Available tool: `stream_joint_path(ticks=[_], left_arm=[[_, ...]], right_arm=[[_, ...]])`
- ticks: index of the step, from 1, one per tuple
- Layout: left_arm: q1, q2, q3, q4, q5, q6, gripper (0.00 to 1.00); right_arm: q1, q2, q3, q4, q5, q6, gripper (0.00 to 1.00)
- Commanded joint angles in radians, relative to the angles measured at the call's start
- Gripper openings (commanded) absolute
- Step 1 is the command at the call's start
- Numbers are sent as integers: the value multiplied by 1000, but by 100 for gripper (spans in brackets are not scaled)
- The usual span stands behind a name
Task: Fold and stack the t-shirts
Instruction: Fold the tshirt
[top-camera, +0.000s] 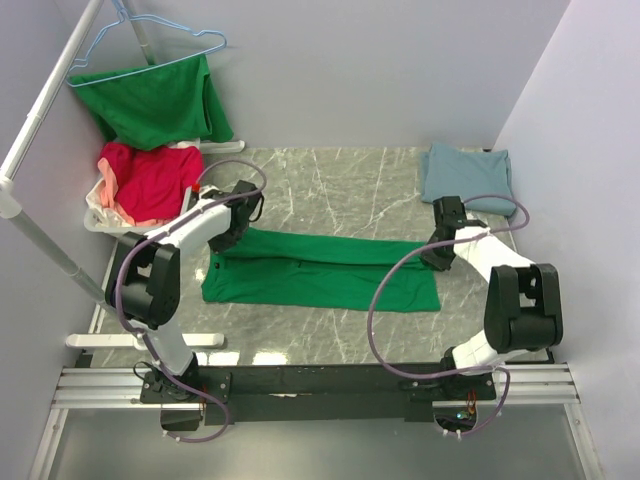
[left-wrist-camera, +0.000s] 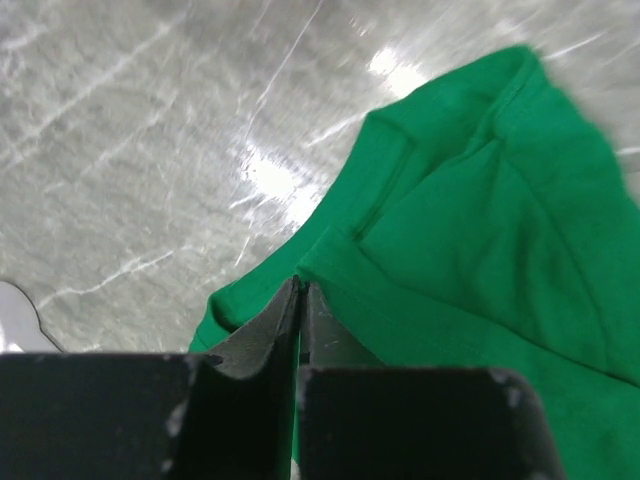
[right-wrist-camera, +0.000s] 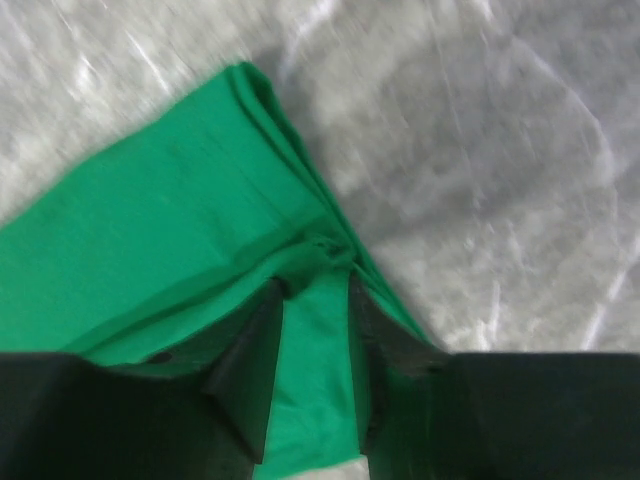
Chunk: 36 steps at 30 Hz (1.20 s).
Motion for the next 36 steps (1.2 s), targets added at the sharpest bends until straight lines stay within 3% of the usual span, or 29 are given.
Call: stream_joint_path(ticks=[1, 6, 12, 18, 29, 30, 31, 33, 36], left_arm=[[-6, -43, -64, 2, 8, -55, 8], [-12, -52, -101, 8, 10, -87, 9], [-16, -89, -118, 1, 1, -104, 11], [-26, -102, -127, 10, 18, -100, 11], [-39, -132, -194, 24, 28, -112, 17], [-42, -136, -196, 2, 15, -138, 14], [-49, -144, -199, -7, -4, -153, 1], [-52, -182, -208, -21, -30, -175, 1], [-52, -231, -204, -42, -54, -201, 11]], right_arm=[[2, -121, -59, 0, 12, 5, 43], [6, -241, -108, -16, 25, 19, 46], [5, -277, -39, -41, 48, 25, 47], [6, -173, 1, -17, 7, 20, 47], [20, -65, -109, 108, -103, 33, 45], [20, -56, -120, 109, -103, 34, 45], [20, -53, -125, 108, -100, 36, 45], [23, -37, -138, 100, -84, 40, 44], [22, -16, -137, 70, -41, 48, 44]])
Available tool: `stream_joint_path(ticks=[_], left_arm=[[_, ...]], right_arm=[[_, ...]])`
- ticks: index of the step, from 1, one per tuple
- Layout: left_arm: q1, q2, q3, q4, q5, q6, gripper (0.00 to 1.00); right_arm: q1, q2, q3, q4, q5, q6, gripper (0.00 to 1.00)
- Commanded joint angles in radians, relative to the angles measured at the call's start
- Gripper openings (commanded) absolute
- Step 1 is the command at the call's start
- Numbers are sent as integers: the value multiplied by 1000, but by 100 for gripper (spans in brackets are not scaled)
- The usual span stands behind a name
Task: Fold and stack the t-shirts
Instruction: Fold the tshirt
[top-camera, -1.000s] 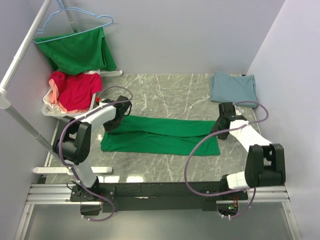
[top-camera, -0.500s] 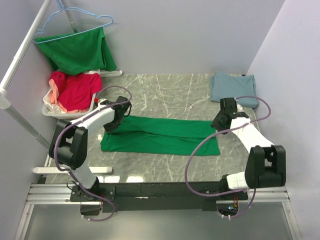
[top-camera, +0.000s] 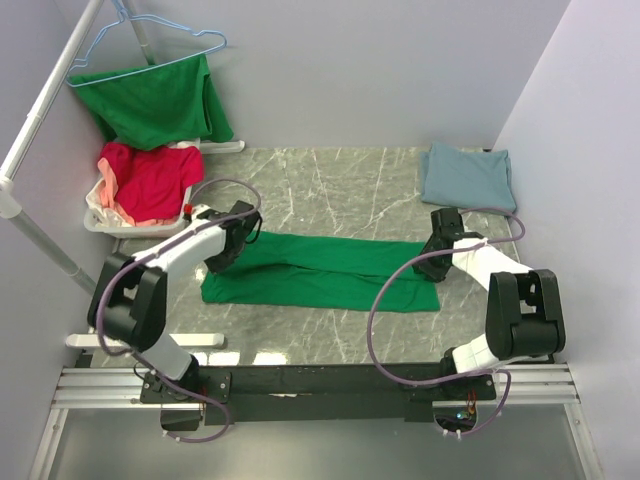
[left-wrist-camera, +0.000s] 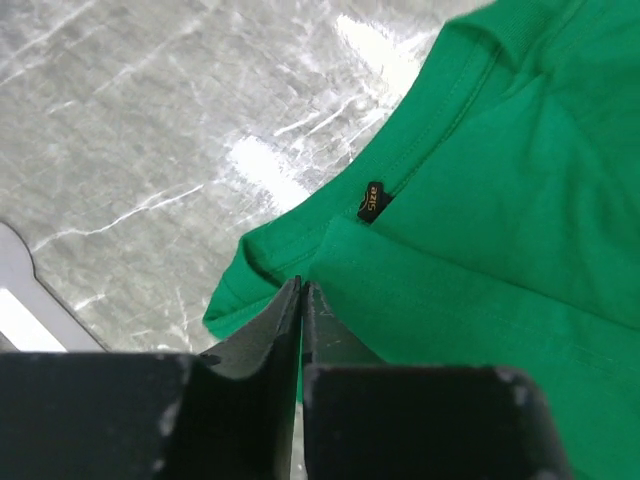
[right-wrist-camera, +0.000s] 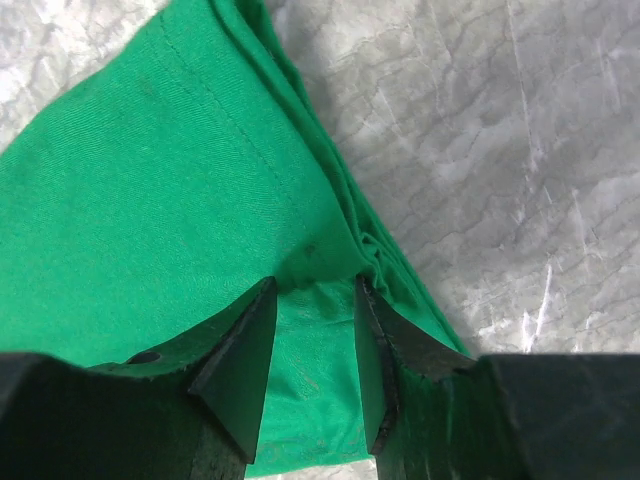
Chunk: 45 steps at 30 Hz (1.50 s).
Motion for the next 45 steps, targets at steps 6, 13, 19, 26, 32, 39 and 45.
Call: stream_joint_path(ticks=[6, 13, 19, 26, 32, 39, 45], left_arm=[[-6, -121, 29, -111, -92, -86, 21], [-6, -236, -8, -111, -75, -83, 55], [-6, -287, 12, -131, -89, -74, 68], [-6, -306, 32, -108, -69, -40, 73], [-6, -348, 20, 21, 2, 59, 76], [-6, -270, 56, 184, 137, 192, 77], [-5, -109, 136, 257, 192, 275, 77]], right_arm=[[7, 90, 52, -93, 148, 27, 44], [5, 91, 106, -151, 226, 16, 44], [7, 16, 68, -137, 220, -1, 48], [9, -149, 35, -94, 176, -24, 55], [41, -272, 41, -30, 85, -47, 57], [148, -154, 132, -19, 82, -29, 57], [232, 28, 212, 1, 68, -6, 57]])
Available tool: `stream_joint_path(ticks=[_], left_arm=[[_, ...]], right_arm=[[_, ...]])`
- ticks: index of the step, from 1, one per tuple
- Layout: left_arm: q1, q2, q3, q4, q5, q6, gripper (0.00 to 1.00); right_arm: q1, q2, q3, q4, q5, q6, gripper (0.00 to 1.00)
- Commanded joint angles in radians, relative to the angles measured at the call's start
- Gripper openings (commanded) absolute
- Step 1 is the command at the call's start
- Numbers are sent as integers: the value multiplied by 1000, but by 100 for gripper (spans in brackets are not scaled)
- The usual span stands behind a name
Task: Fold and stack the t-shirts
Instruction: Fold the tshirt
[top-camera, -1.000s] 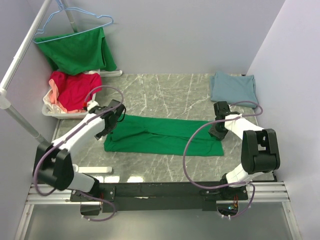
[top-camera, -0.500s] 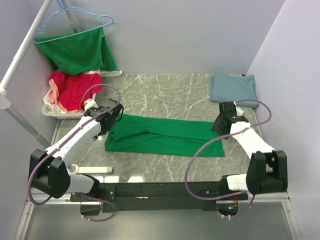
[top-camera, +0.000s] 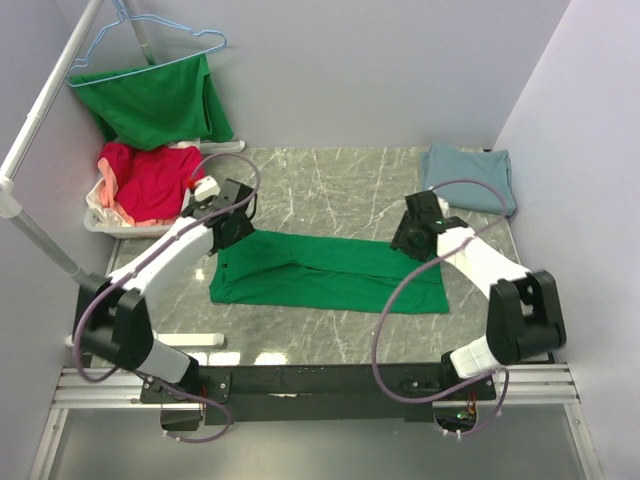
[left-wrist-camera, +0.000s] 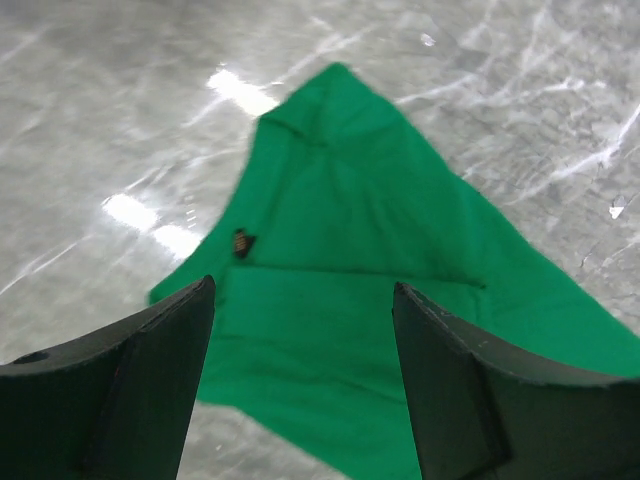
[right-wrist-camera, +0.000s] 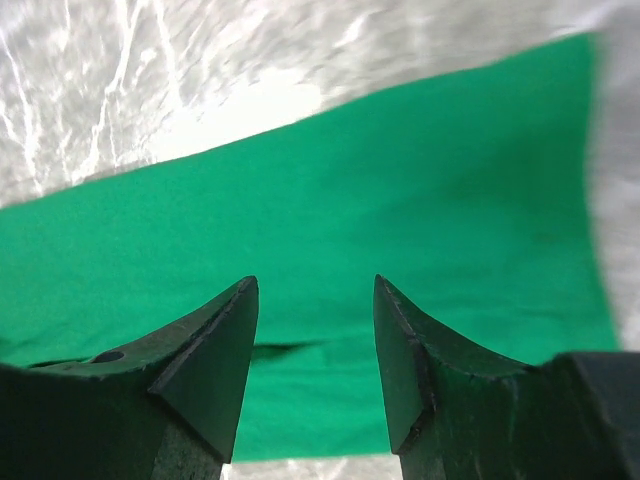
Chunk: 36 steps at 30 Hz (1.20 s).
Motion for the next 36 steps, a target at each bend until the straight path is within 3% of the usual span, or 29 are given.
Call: stream_joint_path(ticks=[1, 7, 15, 21, 36], left_arm=[[0, 113, 86, 100, 61, 98, 77], [23, 300, 200, 51, 63, 70, 77], [37, 478, 235, 38, 119, 43, 77], [54, 525, 247, 19, 118, 26, 78], [105, 663, 434, -56, 72, 37, 78]], right_arm=[[50, 119, 74, 35, -18, 22, 57], [93, 216, 125, 40, -27, 39, 56], [97, 256, 143, 15, -12, 43, 56], [97, 343, 197, -21, -19, 33, 56], [62, 619, 542, -193, 2, -20, 56]])
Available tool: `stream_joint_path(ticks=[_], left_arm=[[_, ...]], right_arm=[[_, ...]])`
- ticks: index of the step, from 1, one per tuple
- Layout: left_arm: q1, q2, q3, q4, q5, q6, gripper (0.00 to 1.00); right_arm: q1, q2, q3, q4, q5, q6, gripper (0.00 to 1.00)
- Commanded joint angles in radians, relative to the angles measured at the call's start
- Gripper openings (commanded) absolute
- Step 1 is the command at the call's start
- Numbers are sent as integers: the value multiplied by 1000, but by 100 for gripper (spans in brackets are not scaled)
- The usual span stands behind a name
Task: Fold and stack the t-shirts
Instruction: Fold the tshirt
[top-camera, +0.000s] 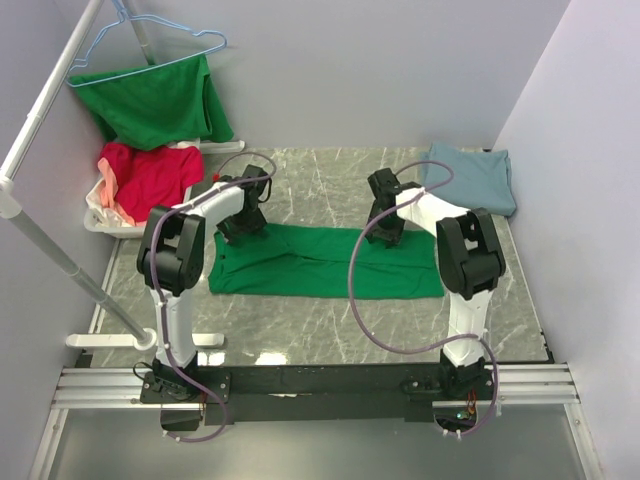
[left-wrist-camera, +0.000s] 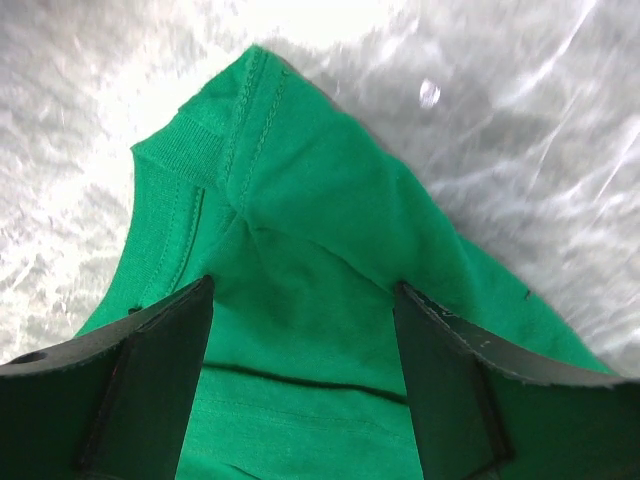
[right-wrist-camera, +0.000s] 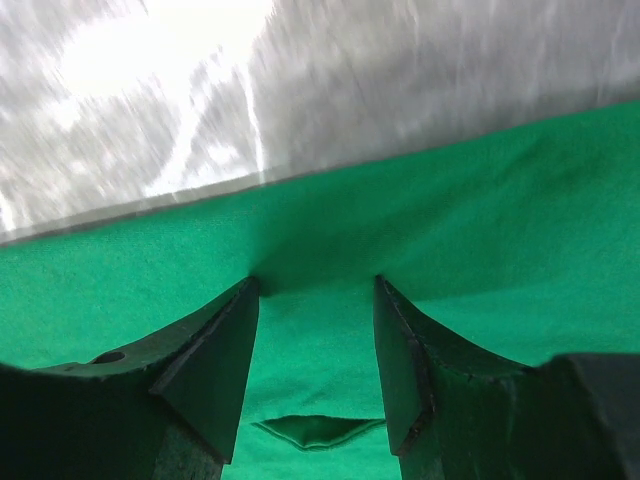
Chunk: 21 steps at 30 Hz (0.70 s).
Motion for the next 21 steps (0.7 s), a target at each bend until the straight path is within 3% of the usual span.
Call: stream_joint_path(ticks=[1, 8, 21], left_arm=[[20, 65, 86, -30, -40, 2, 78], [47, 99, 187, -93, -86, 5, 78], [-2, -114, 126, 57, 52, 169, 77]], right_arm=[[-31, 76, 93, -49, 24, -25, 56], [-57, 47, 110, -75, 55, -21, 56], [-64, -134, 2, -35, 56, -14, 56]])
